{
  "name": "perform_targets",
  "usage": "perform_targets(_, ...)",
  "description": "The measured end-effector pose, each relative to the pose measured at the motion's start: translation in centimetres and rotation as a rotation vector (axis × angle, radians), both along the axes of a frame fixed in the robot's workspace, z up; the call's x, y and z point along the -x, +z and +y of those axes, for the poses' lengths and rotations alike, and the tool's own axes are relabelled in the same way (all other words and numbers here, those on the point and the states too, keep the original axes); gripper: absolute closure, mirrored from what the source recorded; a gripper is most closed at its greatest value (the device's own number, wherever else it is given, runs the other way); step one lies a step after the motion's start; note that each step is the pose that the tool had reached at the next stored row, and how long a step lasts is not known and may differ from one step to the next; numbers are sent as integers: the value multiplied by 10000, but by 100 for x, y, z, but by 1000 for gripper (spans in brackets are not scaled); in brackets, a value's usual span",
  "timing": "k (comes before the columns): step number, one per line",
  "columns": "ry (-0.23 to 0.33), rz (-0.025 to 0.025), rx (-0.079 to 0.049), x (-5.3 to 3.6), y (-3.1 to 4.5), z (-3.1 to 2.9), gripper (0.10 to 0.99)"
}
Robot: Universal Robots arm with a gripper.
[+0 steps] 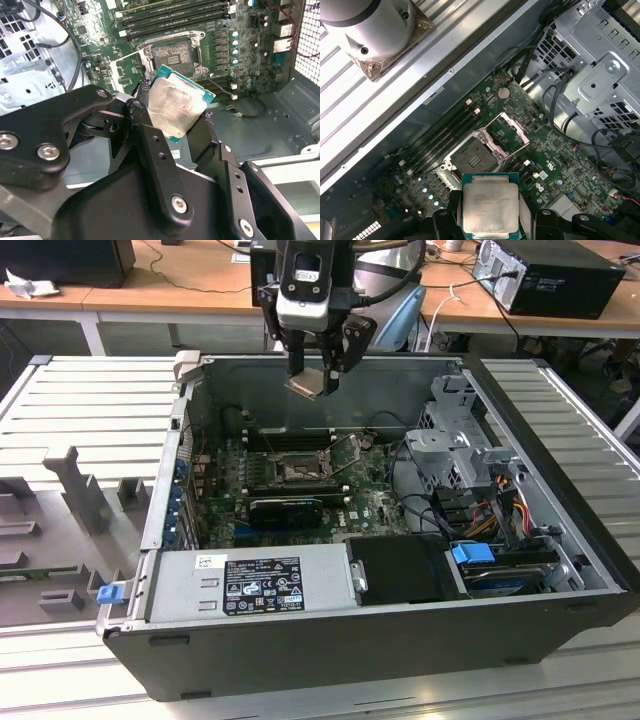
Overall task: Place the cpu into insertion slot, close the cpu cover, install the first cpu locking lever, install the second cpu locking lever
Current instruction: 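Place the cpu into insertion slot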
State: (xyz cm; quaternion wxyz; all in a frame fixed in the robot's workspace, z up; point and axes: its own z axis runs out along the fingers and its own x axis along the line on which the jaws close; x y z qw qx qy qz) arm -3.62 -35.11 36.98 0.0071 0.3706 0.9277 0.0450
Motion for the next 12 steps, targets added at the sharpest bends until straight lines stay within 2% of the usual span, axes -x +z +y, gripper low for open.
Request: perform_targets(12,-858,0,0,0,-1,0,545)
